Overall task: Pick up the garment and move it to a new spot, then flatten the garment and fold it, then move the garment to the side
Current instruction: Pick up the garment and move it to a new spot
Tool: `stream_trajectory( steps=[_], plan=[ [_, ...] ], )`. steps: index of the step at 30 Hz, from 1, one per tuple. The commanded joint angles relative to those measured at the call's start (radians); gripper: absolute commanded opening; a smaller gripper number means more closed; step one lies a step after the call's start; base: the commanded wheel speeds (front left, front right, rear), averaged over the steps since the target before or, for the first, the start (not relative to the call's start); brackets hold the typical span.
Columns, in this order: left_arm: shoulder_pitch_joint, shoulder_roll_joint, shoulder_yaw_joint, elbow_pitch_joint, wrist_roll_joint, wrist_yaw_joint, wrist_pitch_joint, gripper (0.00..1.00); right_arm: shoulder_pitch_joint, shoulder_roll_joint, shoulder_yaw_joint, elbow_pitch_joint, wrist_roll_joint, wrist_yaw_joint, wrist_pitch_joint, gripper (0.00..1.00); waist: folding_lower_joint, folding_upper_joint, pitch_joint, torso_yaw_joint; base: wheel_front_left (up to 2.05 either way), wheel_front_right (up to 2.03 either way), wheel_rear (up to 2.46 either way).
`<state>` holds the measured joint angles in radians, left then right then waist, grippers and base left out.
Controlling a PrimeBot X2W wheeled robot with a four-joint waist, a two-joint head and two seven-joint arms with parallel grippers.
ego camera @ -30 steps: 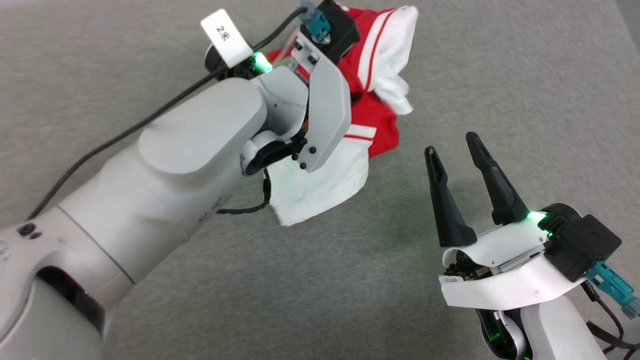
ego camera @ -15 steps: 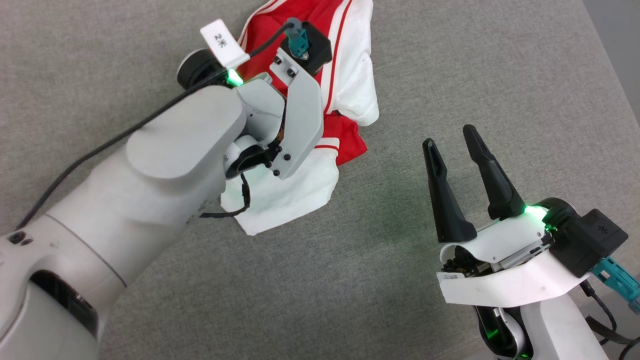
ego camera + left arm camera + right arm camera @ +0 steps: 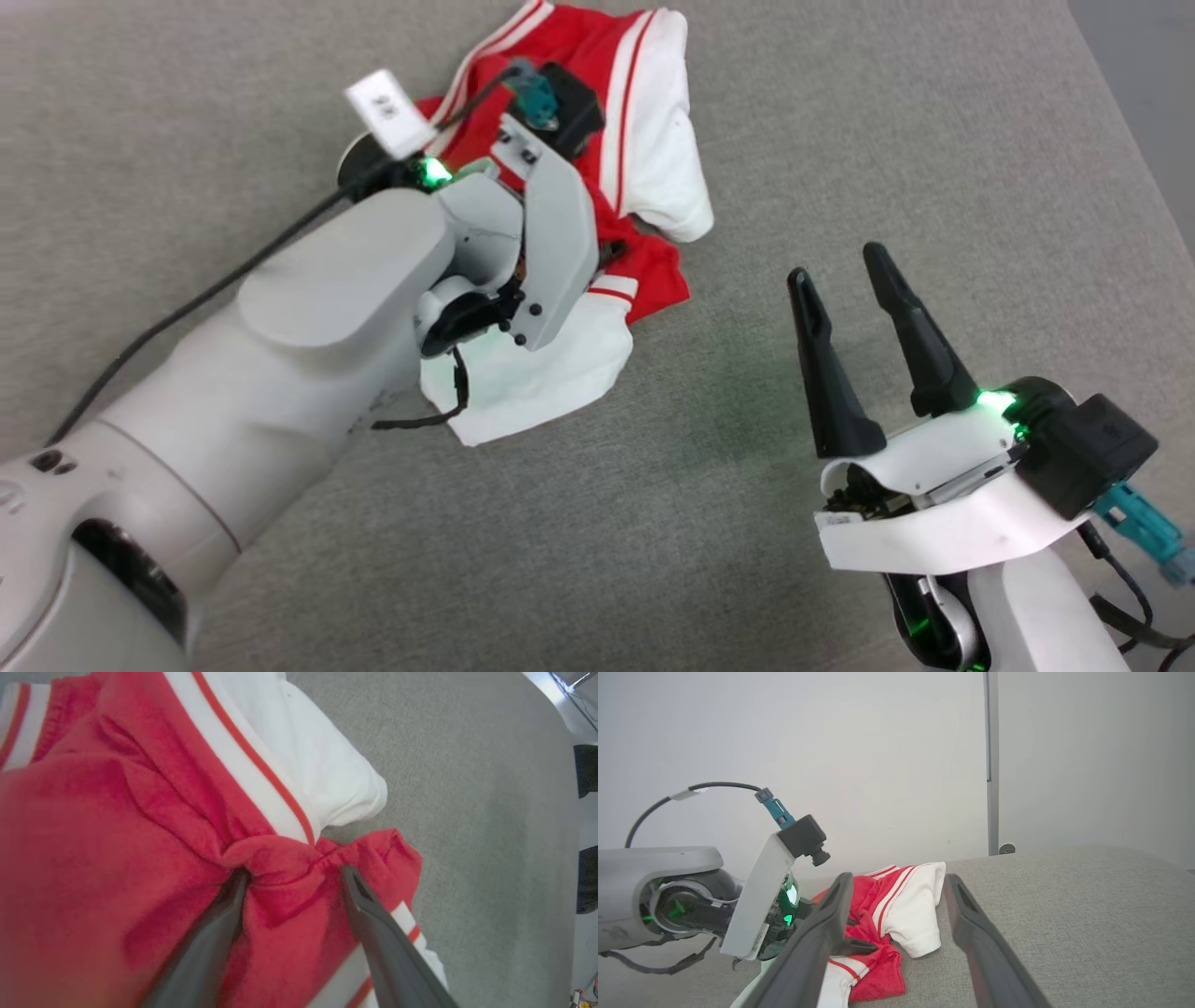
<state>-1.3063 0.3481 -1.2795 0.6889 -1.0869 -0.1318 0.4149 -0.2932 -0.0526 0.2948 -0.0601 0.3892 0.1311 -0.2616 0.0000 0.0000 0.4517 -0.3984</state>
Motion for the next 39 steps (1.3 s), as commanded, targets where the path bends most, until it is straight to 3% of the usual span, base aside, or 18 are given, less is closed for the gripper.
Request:
stream_trajectory(
  steps=[1,6,17,25,30,34,39],
  plan=[
    [0.02,0.003,-0.002,0.002,-0.03,0.003,-0.024,1.0,0.019,0.003,-0.001,0.007,-0.016,-0.001,-0.005,1.0,0.0,0.0,-0.04,0.032,0.0,0.0,0.0],
    [0.056,-0.001,0.034,-0.042,-0.156,0.002,-0.161,1.0,0.048,0.002,-0.019,0.034,-0.059,-0.001,-0.003,1.0,0.0,0.0,-0.113,0.088,0.0,0.0,0.0],
    [0.322,0.132,0.091,-0.132,-0.323,0.002,-0.488,1.0,0.154,-0.038,-0.051,0.1,-0.114,-0.001,-0.003,1.0,0.0,0.0,-0.254,0.23,0.0,0.0,0.0],
    [0.541,0.191,0.108,-0.163,-0.376,0.002,-0.637,1.0,0.237,-0.076,-0.106,0.128,-0.139,-0.001,-0.002,1.0,0.0,0.0,-0.298,0.323,0.0,0.0,0.0],
    [0.672,0.191,0.171,-0.161,-0.352,0.019,-0.678,1.0,0.306,-0.09,-0.156,0.124,-0.145,-0.001,0.014,1.0,0.0,0.0,-0.319,0.379,0.0,0.0,0.0],
    [0.803,0.182,0.358,-0.19,-0.249,0.07,-0.678,1.0,0.353,-0.094,-0.202,0.111,-0.141,-0.001,0.026,1.0,0.0,0.0,-0.339,0.404,0.0,0.0,0.0],
    [1.003,0.155,0.605,-0.288,-0.046,0.137,-0.679,1.0,0.4,-0.095,-0.27,0.094,-0.127,-0.001,0.041,1.0,0.0,0.0,-0.361,0.425,0.0,0.0,0.0]
  ],
)
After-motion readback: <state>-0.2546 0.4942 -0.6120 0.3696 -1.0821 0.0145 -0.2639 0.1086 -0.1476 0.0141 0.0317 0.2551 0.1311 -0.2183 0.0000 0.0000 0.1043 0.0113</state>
